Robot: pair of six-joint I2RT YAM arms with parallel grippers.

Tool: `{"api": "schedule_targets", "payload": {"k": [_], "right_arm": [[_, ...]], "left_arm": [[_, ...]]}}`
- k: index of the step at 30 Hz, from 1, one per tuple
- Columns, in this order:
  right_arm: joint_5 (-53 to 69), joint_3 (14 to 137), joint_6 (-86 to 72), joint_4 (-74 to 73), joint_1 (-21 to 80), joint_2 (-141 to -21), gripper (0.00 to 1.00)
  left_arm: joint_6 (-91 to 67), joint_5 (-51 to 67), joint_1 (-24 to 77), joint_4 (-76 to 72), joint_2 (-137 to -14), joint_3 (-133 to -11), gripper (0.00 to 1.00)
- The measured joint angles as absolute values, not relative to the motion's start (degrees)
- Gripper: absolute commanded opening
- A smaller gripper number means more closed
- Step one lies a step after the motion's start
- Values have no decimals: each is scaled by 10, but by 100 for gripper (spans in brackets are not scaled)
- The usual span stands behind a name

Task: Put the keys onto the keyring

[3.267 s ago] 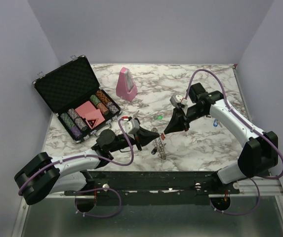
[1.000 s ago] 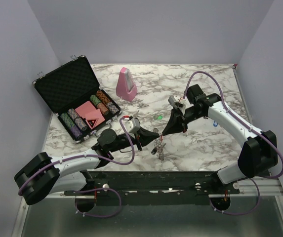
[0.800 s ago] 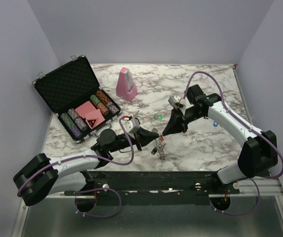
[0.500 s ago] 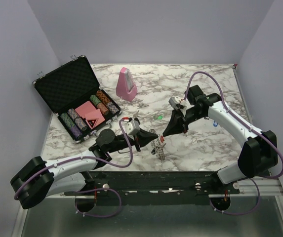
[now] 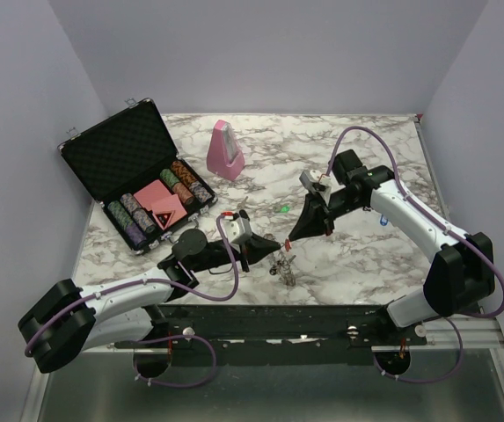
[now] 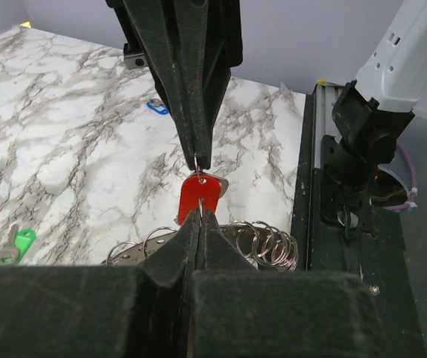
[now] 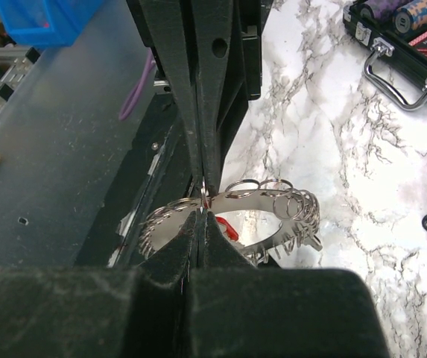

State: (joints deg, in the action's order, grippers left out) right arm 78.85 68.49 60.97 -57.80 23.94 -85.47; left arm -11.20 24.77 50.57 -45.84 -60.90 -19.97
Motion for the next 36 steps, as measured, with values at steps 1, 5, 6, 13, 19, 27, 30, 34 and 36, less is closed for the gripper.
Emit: {"api": "schedule_targets", "payload": {"k": [1, 5, 6, 13, 19, 27, 30, 34, 36], "right_arm": [[788, 685, 606, -575, 239, -855, 0], [788, 683, 595, -562, 239, -855, 0], [787, 682, 593, -560, 239, -855, 0], [787, 682, 585, -553, 239, -855, 0], [787, 682, 592, -555, 239, -855, 0], [787, 682, 601, -557, 239, -855, 0], [787, 682, 601, -558, 239, -855, 0], [787, 680, 601, -558, 241, -855, 0], [787, 680, 601, -558, 242, -855, 0]], "left_arm": [[-112, 251, 506, -462, -609, -200, 0], [-116, 256, 506, -470, -610, -200, 0], [-116, 257, 506, -471, -610, -200, 0], [-117, 258, 503, -472, -610, -200, 0], [-119, 258, 503, -472, -610, -200, 0], [-127, 258, 503, -476, -613, -200, 0], [-131, 258, 503, -478, -616, -200, 0], [-135, 258, 503, -481, -618, -200, 0], [-136, 258, 503, -484, -619, -200, 0]]}}
